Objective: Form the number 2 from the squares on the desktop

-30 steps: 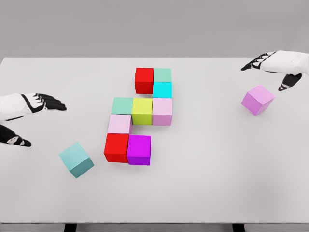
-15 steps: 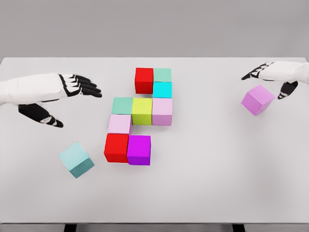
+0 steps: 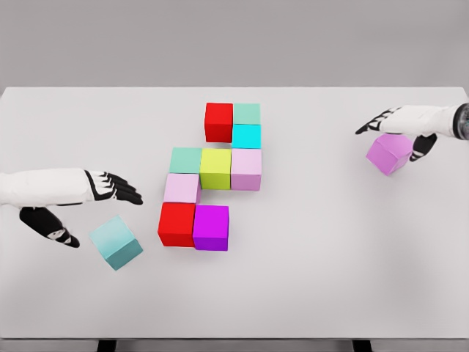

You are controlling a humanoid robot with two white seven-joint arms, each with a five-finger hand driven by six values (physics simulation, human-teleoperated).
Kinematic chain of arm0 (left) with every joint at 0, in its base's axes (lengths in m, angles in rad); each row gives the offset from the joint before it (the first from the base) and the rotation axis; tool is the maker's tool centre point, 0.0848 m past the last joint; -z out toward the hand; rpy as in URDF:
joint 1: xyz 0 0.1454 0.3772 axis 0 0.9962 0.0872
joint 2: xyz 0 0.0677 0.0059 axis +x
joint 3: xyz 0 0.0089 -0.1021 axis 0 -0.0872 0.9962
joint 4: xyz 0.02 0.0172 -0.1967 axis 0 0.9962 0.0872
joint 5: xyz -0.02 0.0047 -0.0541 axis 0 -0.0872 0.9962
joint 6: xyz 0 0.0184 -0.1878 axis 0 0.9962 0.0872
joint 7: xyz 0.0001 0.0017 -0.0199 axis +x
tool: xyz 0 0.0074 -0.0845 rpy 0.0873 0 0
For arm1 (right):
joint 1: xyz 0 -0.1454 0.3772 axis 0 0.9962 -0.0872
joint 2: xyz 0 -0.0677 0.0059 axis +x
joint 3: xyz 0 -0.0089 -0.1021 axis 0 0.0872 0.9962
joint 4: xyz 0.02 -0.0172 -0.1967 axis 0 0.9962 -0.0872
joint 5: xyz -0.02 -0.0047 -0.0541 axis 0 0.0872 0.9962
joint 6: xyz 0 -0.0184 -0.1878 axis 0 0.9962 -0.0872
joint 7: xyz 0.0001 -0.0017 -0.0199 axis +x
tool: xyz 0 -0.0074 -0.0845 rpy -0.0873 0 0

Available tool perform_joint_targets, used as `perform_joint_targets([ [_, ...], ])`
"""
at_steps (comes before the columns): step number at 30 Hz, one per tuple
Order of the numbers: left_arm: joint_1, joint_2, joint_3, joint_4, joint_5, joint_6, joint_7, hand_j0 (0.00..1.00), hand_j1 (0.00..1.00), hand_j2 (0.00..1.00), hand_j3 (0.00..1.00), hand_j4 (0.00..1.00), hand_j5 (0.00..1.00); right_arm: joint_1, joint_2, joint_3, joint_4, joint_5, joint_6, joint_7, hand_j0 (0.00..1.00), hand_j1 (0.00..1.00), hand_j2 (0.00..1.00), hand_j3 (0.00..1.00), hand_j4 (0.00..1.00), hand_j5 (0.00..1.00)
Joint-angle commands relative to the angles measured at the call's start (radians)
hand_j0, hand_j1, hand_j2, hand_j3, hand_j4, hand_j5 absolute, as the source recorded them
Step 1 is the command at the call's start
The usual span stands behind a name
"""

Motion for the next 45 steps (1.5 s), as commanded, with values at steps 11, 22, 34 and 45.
perform_joint_targets([
  [11,0.018,-0.009,-0.003,0.003,-0.034,0.003,0.000,1.00,1.00,1.00,1.00,1.00,1.00,0.002,0.021,0.013,0.066,-0.002,0.002,0.000,1.00,1.00,1.00,1.00,1.00,1.00],
  [22,0.041,-0.055,-0.011,0.017,-0.089,0.003,0.000,1.00,1.00,1.00,1.00,1.00,1.00,0.000,0.019,0.001,0.055,-0.021,0.002,0.000,0.35,0.35,0.35,0.35,0.35,0.35],
  [34,0.041,-0.082,-0.028,0.060,-0.131,0.003,0.000,1.00,1.00,1.00,1.00,1.00,1.00,0.097,-0.071,-0.097,-0.561,-0.140,0.002,0.000,0.38,0.38,0.38,0.38,0.38,0.38],
  [45,0.060,-0.116,-0.026,0.094,-0.157,0.003,0.000,1.00,1.00,1.00,1.00,1.00,1.00,0.077,-0.102,0.112,-0.772,-0.242,0.002,0.000,0.41,0.41,0.41,0.41,0.41,0.41],
])
